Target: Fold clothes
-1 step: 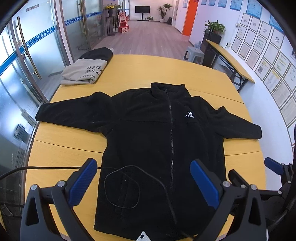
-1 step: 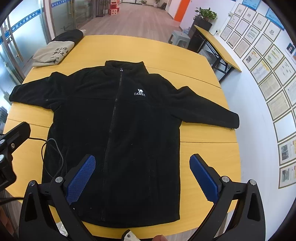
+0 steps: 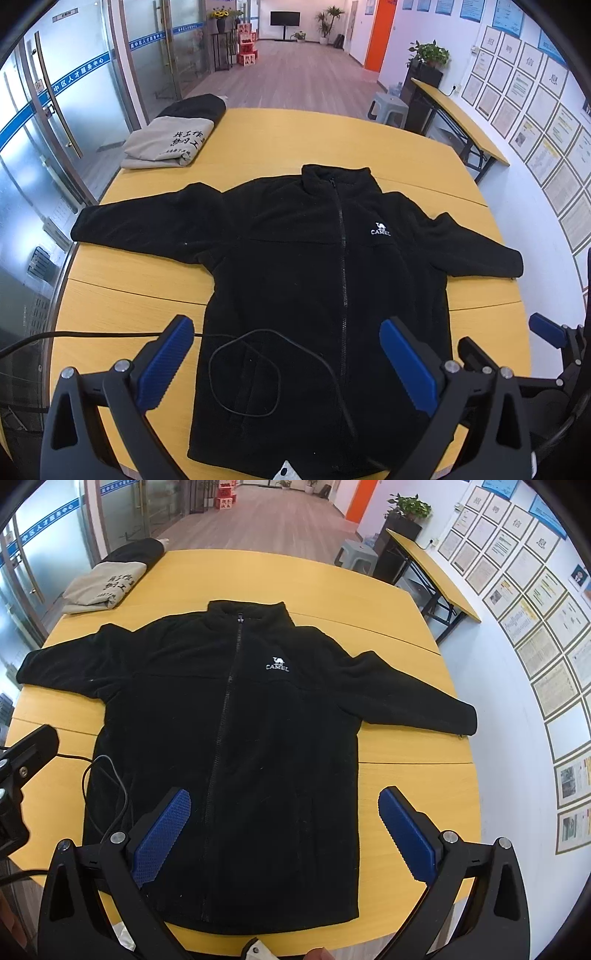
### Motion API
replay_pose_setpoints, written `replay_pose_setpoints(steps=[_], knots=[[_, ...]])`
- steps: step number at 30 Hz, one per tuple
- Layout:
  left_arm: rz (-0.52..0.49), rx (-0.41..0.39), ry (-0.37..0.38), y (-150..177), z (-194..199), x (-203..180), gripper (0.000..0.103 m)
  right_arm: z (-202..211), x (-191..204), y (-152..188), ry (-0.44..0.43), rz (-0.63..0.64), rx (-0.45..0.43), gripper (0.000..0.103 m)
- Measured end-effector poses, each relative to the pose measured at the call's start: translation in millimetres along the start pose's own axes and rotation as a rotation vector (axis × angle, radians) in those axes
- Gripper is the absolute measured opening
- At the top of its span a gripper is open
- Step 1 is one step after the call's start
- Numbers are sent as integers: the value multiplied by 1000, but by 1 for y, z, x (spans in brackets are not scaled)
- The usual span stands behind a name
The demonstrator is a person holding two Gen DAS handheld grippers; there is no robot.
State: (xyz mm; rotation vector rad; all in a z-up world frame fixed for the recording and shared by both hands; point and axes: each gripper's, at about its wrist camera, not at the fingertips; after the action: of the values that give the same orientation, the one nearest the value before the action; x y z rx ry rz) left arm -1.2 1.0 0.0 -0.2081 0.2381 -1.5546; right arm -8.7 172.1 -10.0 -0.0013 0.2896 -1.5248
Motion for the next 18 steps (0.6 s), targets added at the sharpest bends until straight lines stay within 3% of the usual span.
replay_pose_setpoints(steps=[4, 11, 18], knots=[[-23, -15, -61, -6, -5, -5, 103, -5, -2, -4, 29, 2, 12, 103], [-25, -13, -27, -14, -15, 6, 103, -16, -2, -12, 86, -4, 40, 103], [-11, 13, -6, -27, -23, 15, 103, -12, -6, -16, 75, 2, 31, 103]])
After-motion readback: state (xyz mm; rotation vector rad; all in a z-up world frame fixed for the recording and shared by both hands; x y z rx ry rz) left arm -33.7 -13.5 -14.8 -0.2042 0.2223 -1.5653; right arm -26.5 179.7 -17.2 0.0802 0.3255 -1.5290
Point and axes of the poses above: each gripper's, at about its wrist camera, not at the fingertips, and z roughly against the way its jaws point, x to its left, y to its underside, and after that the axes turned 12 degrees about x, right-handed
